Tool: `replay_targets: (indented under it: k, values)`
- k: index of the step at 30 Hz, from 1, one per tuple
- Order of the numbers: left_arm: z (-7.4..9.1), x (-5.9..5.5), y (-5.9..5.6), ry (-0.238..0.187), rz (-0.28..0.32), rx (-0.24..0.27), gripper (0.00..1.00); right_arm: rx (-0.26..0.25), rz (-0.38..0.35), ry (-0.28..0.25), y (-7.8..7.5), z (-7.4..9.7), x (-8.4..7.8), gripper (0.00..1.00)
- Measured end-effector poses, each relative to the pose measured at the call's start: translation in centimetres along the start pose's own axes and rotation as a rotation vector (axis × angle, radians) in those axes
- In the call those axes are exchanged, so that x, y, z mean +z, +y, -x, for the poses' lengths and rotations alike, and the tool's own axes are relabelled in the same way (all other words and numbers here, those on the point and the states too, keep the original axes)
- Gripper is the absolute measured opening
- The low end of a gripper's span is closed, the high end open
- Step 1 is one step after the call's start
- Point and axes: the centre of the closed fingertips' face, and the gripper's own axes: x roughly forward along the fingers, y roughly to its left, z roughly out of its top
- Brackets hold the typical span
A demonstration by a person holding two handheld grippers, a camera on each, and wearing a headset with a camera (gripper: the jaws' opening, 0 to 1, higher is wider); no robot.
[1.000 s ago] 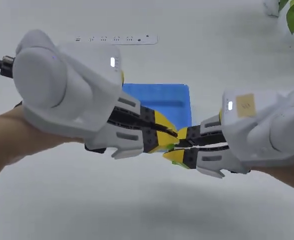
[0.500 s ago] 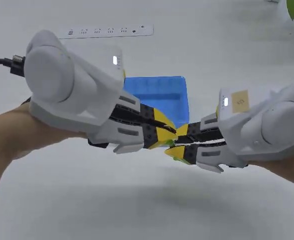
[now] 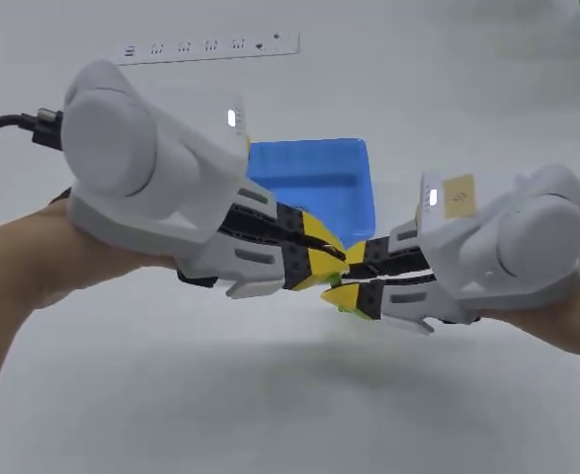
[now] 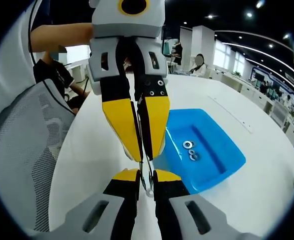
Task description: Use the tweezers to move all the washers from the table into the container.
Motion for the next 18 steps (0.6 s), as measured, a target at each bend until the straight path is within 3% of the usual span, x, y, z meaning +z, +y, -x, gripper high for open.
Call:
replay_targets:
  k: [18]
  values:
    - [-0.18, -0.11, -0.11, -0.003, 0.012, -0.005, 0.07, -0.004, -0.016, -0.008, 0.07, 0.16, -0.05, 0.12]
